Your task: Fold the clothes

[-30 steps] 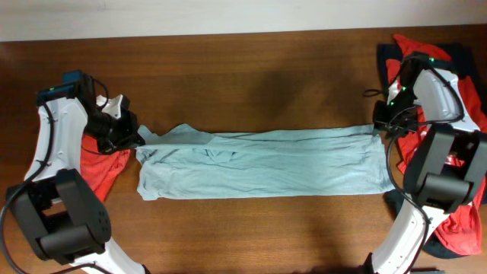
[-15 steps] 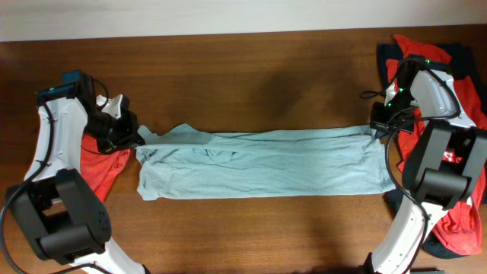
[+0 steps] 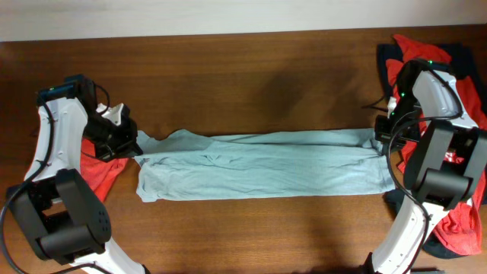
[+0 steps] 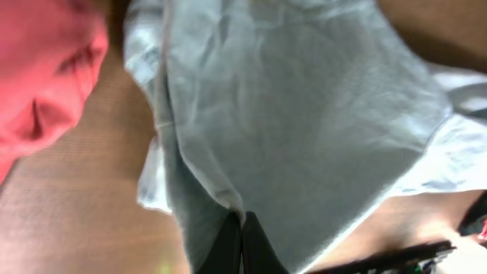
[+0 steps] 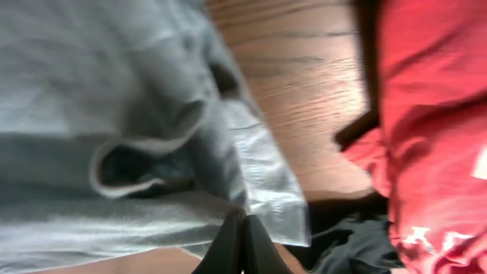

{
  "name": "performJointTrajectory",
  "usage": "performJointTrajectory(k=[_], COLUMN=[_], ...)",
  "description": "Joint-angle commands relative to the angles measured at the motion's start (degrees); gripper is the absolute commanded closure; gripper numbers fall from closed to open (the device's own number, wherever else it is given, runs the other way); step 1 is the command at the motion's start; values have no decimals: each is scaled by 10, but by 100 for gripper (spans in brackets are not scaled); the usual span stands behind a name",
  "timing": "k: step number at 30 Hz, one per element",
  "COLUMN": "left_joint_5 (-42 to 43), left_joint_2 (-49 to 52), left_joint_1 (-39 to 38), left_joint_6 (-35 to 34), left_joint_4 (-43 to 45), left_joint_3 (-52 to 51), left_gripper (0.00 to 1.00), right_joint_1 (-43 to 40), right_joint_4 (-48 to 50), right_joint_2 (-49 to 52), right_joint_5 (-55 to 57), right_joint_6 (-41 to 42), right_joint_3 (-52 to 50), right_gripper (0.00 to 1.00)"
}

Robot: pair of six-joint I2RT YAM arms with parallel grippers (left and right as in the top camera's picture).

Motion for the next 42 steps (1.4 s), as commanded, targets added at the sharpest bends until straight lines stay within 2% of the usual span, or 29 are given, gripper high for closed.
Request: performJointTrajectory(k=[1, 2, 8, 18, 19, 22, 26, 31, 34, 36, 42], left_joint_5=[-67, -87, -88, -87, -84, -76, -58, -57, -58, -58, -58], left_joint_2=[-17, -17, -17, -17, -17, -17, -17, -17, -17, -17, -17], left_joint_1=[0, 0, 0, -1, -1, -1, -3, -28, -61, -72, -87], left_joint_6=[-14, -24, -24, -23, -23, -23, -23, -9, 24, 47, 49], left_joint_4=[-18, -23, -30, -30, -30, -25, 3, 47, 71, 73, 76], left_joint_3=[-2, -2, -4, -6, -6, -6, -6, -6, -6, -6, -6], left_gripper=[99, 99, 99, 80, 81, 80, 81, 81, 82, 81, 79], right_joint_1=[-14, -17, -17, -17, -17, -17, -17, -17, -17, -17, -17], right_joint_4=[-3, 0, -1, 12, 11, 14, 16, 18, 18, 30, 47], right_joint_2=[5, 5, 5, 5, 5, 5, 5, 5, 5, 5, 5], right_joint_5=[37, 37, 36, 36, 36, 36, 30, -11, -103, -108, -139], right_joint_6=[3, 3, 3, 4, 4, 4, 4, -1, -74, -77, -103], right_joint_3=[-5, -5, -5, -28, -28, -28, -28, -28, -28, -28, -28], right_gripper=[96, 96, 96, 93, 90, 72, 57, 48, 44, 41, 24])
